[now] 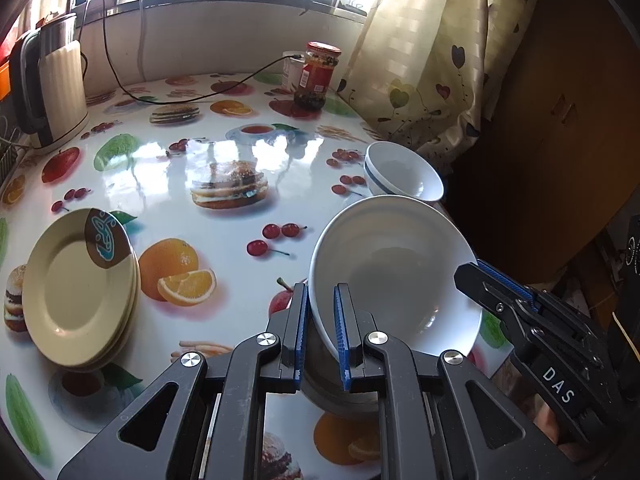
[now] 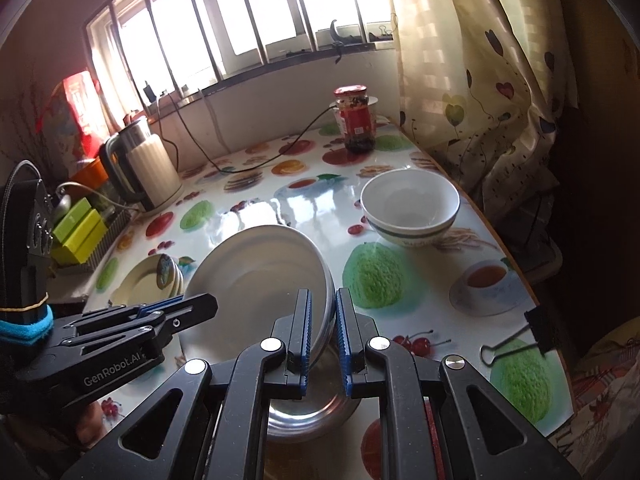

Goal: Organize plates and bowls
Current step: 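Lift the white bowl with both grippers and carry it over the steel bowl, then lower the white bowl into the steel bowl and open both grippers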

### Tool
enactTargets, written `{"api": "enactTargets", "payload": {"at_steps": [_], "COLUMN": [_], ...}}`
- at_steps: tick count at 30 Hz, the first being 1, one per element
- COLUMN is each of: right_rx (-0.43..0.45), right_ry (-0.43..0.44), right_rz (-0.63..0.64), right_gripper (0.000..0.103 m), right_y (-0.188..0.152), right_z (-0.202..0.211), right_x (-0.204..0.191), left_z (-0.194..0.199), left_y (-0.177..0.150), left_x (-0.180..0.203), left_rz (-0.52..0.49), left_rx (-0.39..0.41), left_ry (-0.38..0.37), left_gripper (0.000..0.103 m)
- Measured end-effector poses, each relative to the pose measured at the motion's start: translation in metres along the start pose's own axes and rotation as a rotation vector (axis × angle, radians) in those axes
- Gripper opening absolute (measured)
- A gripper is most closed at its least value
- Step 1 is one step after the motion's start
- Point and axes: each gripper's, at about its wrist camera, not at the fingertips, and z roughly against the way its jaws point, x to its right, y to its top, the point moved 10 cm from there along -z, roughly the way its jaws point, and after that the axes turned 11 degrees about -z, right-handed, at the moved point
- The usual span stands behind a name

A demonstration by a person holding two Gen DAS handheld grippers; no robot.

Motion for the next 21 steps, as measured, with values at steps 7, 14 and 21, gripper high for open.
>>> {"api": "enactTargets", "payload": {"at_steps": [7, 14, 21], "right_rx": [-0.002, -0.006, -0.010], "right_ry": [-0.003, -0.001, -0.001], "right_rz": [-0.014, -0.018, -0.019], "right_gripper": [0.013, 0.013, 0.013], "right_y": [-0.007, -0.010, -0.015], "right_z": [0.003, 0.004, 0.004], "right_x": [0.006, 0.007, 0.009], "left_z": [0.000, 0.000, -0.002], "left_y": [-0.005, -0.009, -0.013], "left_x": [0.005, 0.007, 0.007], "left_rz": [-0.004, -0.008, -0.004], "left_rx": [-0.009, -0.016, -0.025], "left_ry": [-0.003, 0.001, 0.004], "left_gripper": [0.013, 0.013, 0.013]}}
